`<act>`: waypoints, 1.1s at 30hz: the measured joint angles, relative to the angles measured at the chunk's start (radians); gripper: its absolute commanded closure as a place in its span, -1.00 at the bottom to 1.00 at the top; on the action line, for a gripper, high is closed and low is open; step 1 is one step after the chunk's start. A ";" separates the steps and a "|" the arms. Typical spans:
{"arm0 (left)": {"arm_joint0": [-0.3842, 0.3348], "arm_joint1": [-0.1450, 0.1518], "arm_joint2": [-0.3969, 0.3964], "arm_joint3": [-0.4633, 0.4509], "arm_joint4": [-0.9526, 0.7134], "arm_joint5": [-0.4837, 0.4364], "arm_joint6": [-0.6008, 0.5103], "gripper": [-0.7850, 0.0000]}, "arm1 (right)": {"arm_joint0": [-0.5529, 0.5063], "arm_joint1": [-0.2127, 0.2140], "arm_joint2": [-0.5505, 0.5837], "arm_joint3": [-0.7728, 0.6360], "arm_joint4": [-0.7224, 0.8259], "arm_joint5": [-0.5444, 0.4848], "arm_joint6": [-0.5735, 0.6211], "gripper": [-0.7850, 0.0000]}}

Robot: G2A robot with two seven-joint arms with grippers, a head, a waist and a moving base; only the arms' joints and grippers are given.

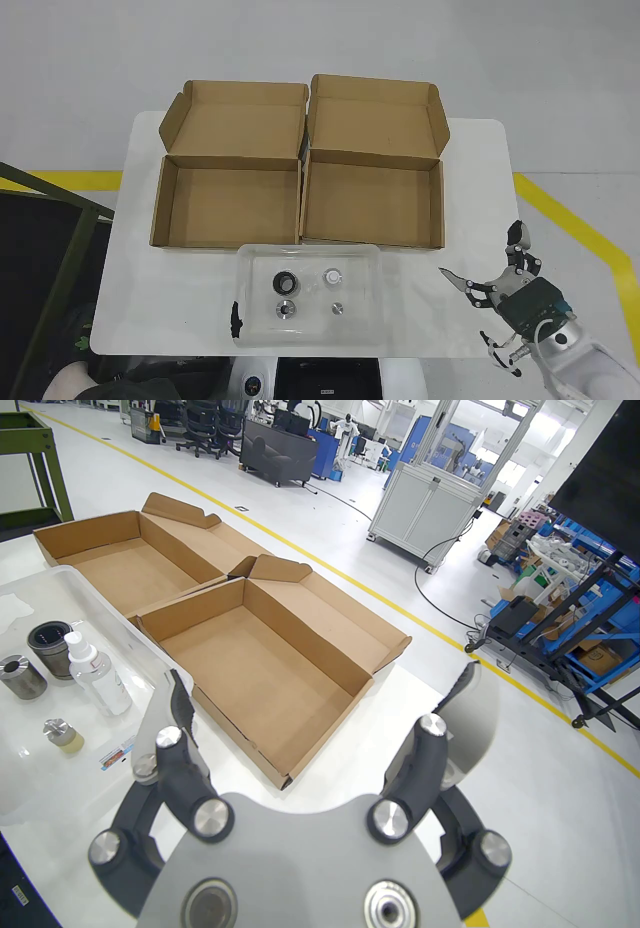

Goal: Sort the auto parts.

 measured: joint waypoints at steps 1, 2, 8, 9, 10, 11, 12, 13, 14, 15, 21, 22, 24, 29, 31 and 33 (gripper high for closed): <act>0.000 0.000 0.000 0.000 0.000 0.000 0.000 -1.00 | 0.000 0.000 0.000 0.000 0.000 0.000 0.000 -1.00; 0.000 0.000 0.000 0.000 0.000 0.000 0.000 -1.00 | 0.000 0.000 0.000 0.000 0.000 0.000 0.000 -1.00; 0.000 0.000 0.000 0.000 0.000 0.000 0.000 -1.00 | 0.000 0.000 0.000 0.000 0.000 0.000 0.000 -1.00; 0.000 0.000 0.000 0.000 0.000 0.000 0.000 -1.00 | 0.000 0.000 0.000 0.000 0.000 0.000 0.000 -1.00; 0.000 0.000 0.000 0.000 0.000 0.000 0.000 -1.00 | 0.000 0.000 0.000 0.000 0.000 0.000 0.000 -1.00; 0.000 0.000 0.000 0.000 0.000 0.000 0.000 -1.00 | 0.000 0.000 0.000 0.000 0.000 0.000 0.000 -1.00; 0.000 0.000 0.000 0.000 0.000 0.000 0.000 -1.00 | 0.000 0.000 0.000 0.000 0.000 0.000 0.000 -1.00; 0.000 0.000 0.000 0.000 0.000 0.000 0.000 -1.00 | 0.000 0.000 0.000 0.000 0.000 0.000 0.000 -1.00; 0.000 0.000 0.000 0.000 0.000 0.000 0.000 -1.00 | 0.000 0.000 0.000 0.000 0.000 0.000 0.000 -1.00; 0.000 0.000 0.000 0.000 0.000 0.000 0.000 -1.00 | 0.000 0.000 0.000 0.000 0.000 0.000 0.000 -1.00; 0.000 0.000 0.000 0.000 0.000 0.000 0.000 -1.00 | 0.000 0.000 0.000 0.000 0.000 0.000 0.000 -1.00; 0.000 0.000 0.000 0.000 0.000 0.000 0.000 -1.00 | 0.000 0.000 0.000 0.000 0.000 0.000 0.000 -1.00; 0.000 0.000 0.000 0.000 0.000 0.000 0.000 -1.00 | 0.000 0.000 0.000 0.000 0.000 0.000 0.000 -1.00; 0.000 0.000 0.000 0.000 0.000 0.000 0.000 -1.00 | 0.022 0.003 -0.033 0.004 -0.004 -0.020 0.034 -1.00; 0.000 0.000 0.000 0.000 0.000 0.000 0.000 -1.00 | 0.043 0.005 -0.058 0.008 -0.016 -0.041 0.072 -1.00; 0.000 0.000 0.000 0.000 0.000 0.000 0.000 -1.00 | 0.071 0.009 -0.089 0.013 -0.024 -0.069 0.119 -1.00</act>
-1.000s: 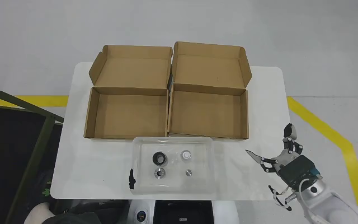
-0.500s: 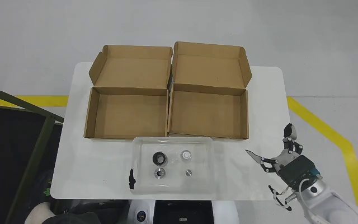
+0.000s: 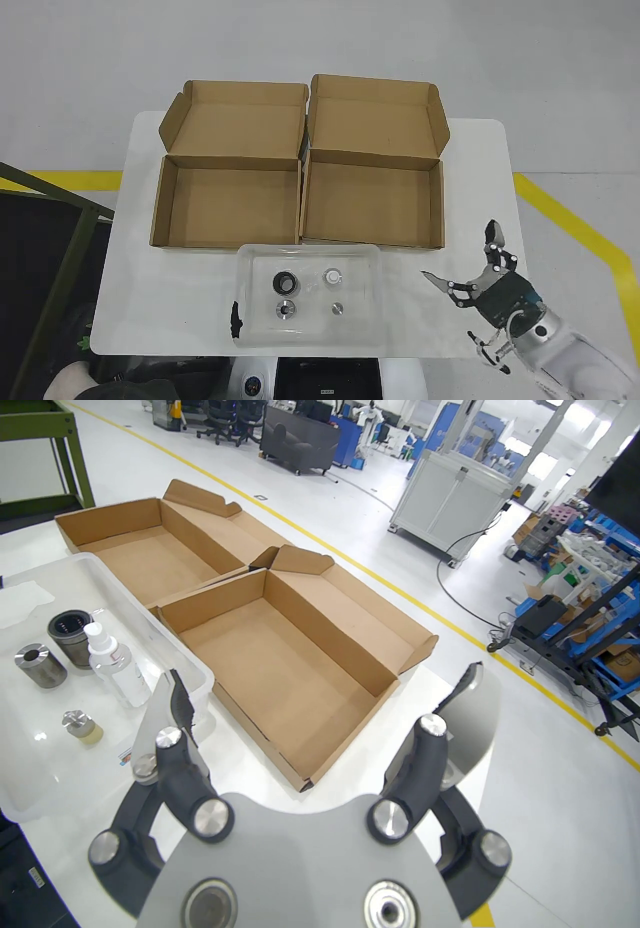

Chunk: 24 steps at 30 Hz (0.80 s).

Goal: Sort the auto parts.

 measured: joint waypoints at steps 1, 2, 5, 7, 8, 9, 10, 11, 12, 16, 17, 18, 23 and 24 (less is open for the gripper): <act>0.000 0.000 0.000 0.000 0.000 0.000 0.000 -1.00 | 0.013 0.001 -0.014 0.002 -0.003 -0.011 0.020 -1.00; 0.000 0.000 0.000 0.000 0.000 0.000 0.000 -1.00 | 0.030 0.003 -0.033 0.005 -0.006 -0.026 0.046 -1.00; 0.000 0.000 0.000 0.000 0.000 0.000 0.000 -1.00 | 0.073 0.008 -0.084 0.011 -0.014 -0.071 0.112 -1.00; 0.000 0.000 0.000 0.000 0.000 0.000 0.000 -1.00 | 0.100 0.010 -0.117 0.012 -0.020 -0.095 0.153 -1.00; 0.000 0.000 0.000 0.000 0.000 0.000 0.000 -1.00 | 0.118 0.012 -0.141 0.012 -0.024 -0.112 0.182 -1.00; 0.000 0.000 0.000 0.000 0.000 0.000 0.000 -1.00 | 0.132 0.013 -0.159 0.013 -0.025 -0.124 0.201 -1.00; 0.000 0.000 0.000 0.000 0.000 0.000 0.000 -1.00 | 0.146 0.014 -0.177 0.015 -0.025 -0.133 0.221 -1.00; 0.000 0.000 0.000 0.000 0.000 0.000 0.000 -1.00 | 0.164 0.015 -0.200 0.018 -0.025 -0.143 0.247 -1.00; 0.000 0.000 0.000 0.000 0.000 0.000 0.000 -1.00 | 0.177 0.015 -0.217 0.021 -0.023 -0.149 0.267 -1.00; 0.000 0.000 0.000 0.000 0.000 0.000 0.000 -1.00 | 0.234 0.017 -0.292 0.035 -0.013 -0.171 0.342 -1.00; 0.000 0.000 0.000 0.000 0.000 0.000 0.000 -1.00 | 0.251 0.017 -0.313 0.037 -0.012 -0.170 0.360 -1.00; 0.000 0.000 0.000 0.000 0.000 0.000 0.000 -1.00 | 0.263 0.017 -0.329 0.040 -0.012 -0.170 0.373 -1.00; 0.000 0.000 0.000 0.000 0.000 0.000 0.000 -1.00 | 0.324 0.016 -0.410 0.068 -0.004 -0.164 0.427 -1.00; 0.000 0.000 0.000 0.000 0.000 0.000 0.000 -1.00 | 0.333 0.016 -0.422 0.074 -0.002 -0.164 0.436 -1.00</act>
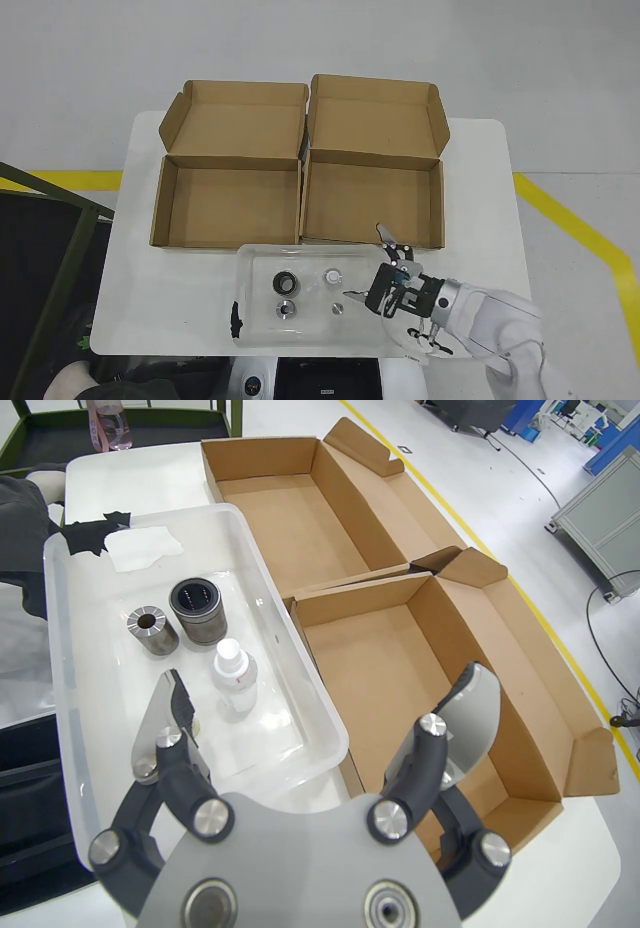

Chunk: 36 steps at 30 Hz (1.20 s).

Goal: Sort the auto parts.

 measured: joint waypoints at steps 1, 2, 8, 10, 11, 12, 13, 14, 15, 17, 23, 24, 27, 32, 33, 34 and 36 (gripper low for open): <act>0.000 0.000 0.000 0.000 0.000 0.000 0.000 -1.00 | 0.009 0.000 -0.011 0.005 0.002 0.000 0.010 -1.00; 0.000 0.000 0.000 0.000 0.000 0.000 0.000 -1.00 | 0.020 0.000 -0.025 0.010 0.003 -0.003 0.026 -1.00; 0.000 0.000 0.000 0.000 0.000 0.000 0.000 -1.00 | 0.056 0.001 -0.103 0.033 0.012 -0.012 0.122 -1.00; 0.000 0.000 0.000 0.000 0.000 0.000 0.000 -1.00 | 0.063 0.001 -0.124 0.039 0.018 -0.009 0.151 -1.00; 0.000 0.000 0.000 0.000 0.000 0.000 0.000 -1.00 | 0.067 0.001 -0.137 0.043 0.020 -0.006 0.169 -1.00; 0.000 0.000 0.000 0.000 0.000 0.000 0.000 -1.00 | 0.072 0.001 -0.146 0.047 0.023 -0.005 0.180 -1.00; 0.000 0.000 0.000 0.000 0.000 0.000 0.000 -1.00 | 0.077 0.001 -0.155 0.051 0.026 -0.004 0.190 -1.00; 0.000 0.000 0.000 0.000 0.000 0.000 0.000 -1.00 | 0.083 0.001 -0.165 0.056 0.030 -0.002 0.201 -1.00; 0.000 0.000 0.000 0.000 0.000 0.000 0.000 -1.00 | 0.088 0.002 -0.172 0.059 0.031 0.000 0.209 -1.00; 0.000 0.000 0.000 0.000 0.000 0.000 0.000 -1.00 | 0.097 0.002 -0.187 0.063 0.031 0.004 0.228 -1.00; 0.000 0.000 0.000 0.000 0.000 0.000 0.000 -1.00 | 0.118 0.004 -0.232 0.073 0.029 0.014 0.271 -1.00; 0.000 0.000 0.000 0.000 0.000 0.000 0.000 -1.00 | 0.122 0.004 -0.239 0.075 0.030 0.015 0.277 -1.00; 0.000 0.000 0.000 0.000 0.000 0.000 0.000 -1.00 | 0.135 0.004 -0.260 0.086 0.036 0.017 0.293 -1.00; 0.000 0.000 0.000 0.000 0.000 0.000 0.000 -1.00 | 0.153 0.005 -0.285 0.103 0.049 0.025 0.319 -1.00; 0.000 0.000 0.000 0.000 0.000 0.000 0.000 -1.00 | 0.155 0.006 -0.287 0.105 0.051 0.026 0.325 -1.00; 0.000 0.000 0.000 0.000 0.000 0.000 0.000 -1.00 | 0.157 0.006 -0.289 0.107 0.053 0.028 0.330 -1.00; 0.000 0.000 0.000 0.000 0.000 0.000 0.000 -1.00 | 0.160 0.008 -0.293 0.111 0.058 0.032 0.342 -1.00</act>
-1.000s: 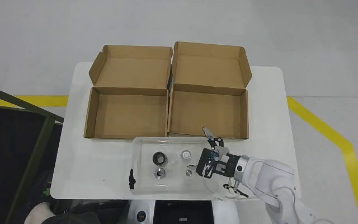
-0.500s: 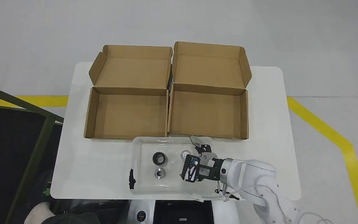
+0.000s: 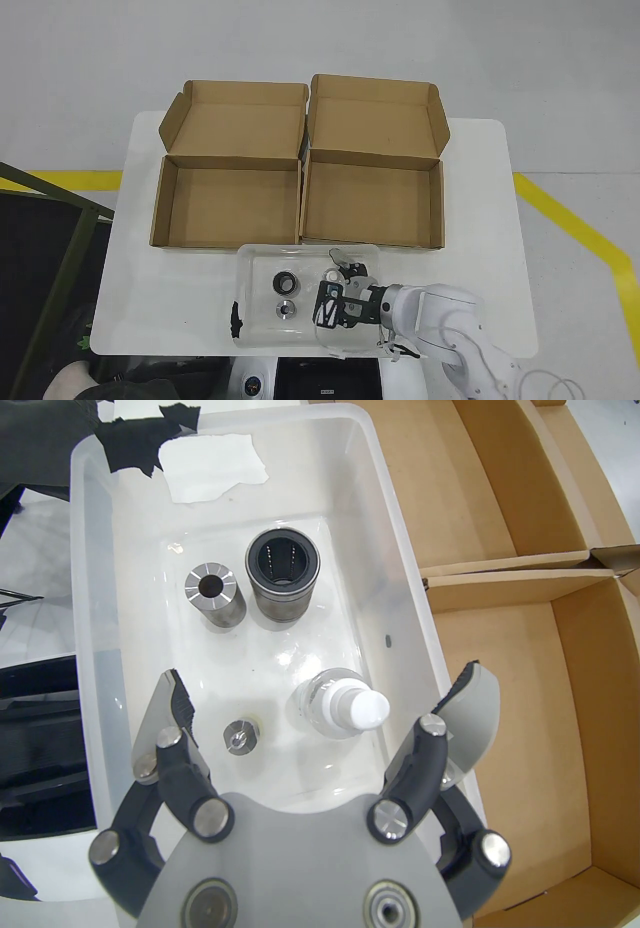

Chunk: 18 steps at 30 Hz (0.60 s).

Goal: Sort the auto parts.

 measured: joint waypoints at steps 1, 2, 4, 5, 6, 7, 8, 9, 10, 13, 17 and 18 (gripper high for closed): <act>0.000 0.000 0.000 0.000 0.000 0.000 0.000 -1.00 | 0.001 0.001 -0.001 0.002 0.003 0.002 0.004 -1.00; 0.000 0.000 0.000 0.000 0.000 0.000 0.000 -1.00 | 0.003 0.001 -0.003 0.004 0.007 0.004 0.010 -1.00; 0.000 0.000 0.000 0.000 0.000 0.000 0.000 -1.00 | 0.005 0.003 -0.004 0.006 0.013 0.011 0.016 -0.79; 0.000 0.000 0.000 0.000 0.000 0.000 0.000 -1.00 | 0.007 0.003 -0.004 0.008 0.015 0.017 0.020 -0.43; 0.000 0.000 0.000 0.000 0.000 0.000 0.000 -1.00 | 0.007 0.004 -0.005 0.009 0.017 0.020 0.023 -0.29; 0.000 0.000 0.000 0.000 0.000 0.000 0.000 -1.00 | 0.008 0.004 -0.006 0.010 0.020 0.023 0.026 -0.19; 0.000 0.000 0.000 0.000 0.000 0.000 0.000 -1.00 | 0.010 0.005 -0.008 0.011 0.024 0.026 0.029 -0.10; 0.000 0.000 0.000 0.000 0.000 0.000 0.000 -1.00 | 0.011 0.006 -0.009 0.012 0.027 0.028 0.031 0.02; 0.000 0.000 0.000 0.000 0.000 0.000 0.000 -1.00 | 0.012 0.006 -0.010 0.013 0.029 0.031 0.033 0.06; 0.000 0.000 0.000 0.000 0.000 0.000 0.000 -1.00 | 0.016 0.008 -0.011 0.015 0.037 0.040 0.041 0.06; 0.000 0.000 0.000 0.000 0.000 0.000 0.000 -1.00 | 0.022 0.011 -0.010 0.019 0.048 0.049 0.050 0.12; 0.000 0.000 0.000 0.000 0.000 0.000 0.000 -1.00 | 0.024 0.012 -0.009 0.019 0.049 0.052 0.053 0.15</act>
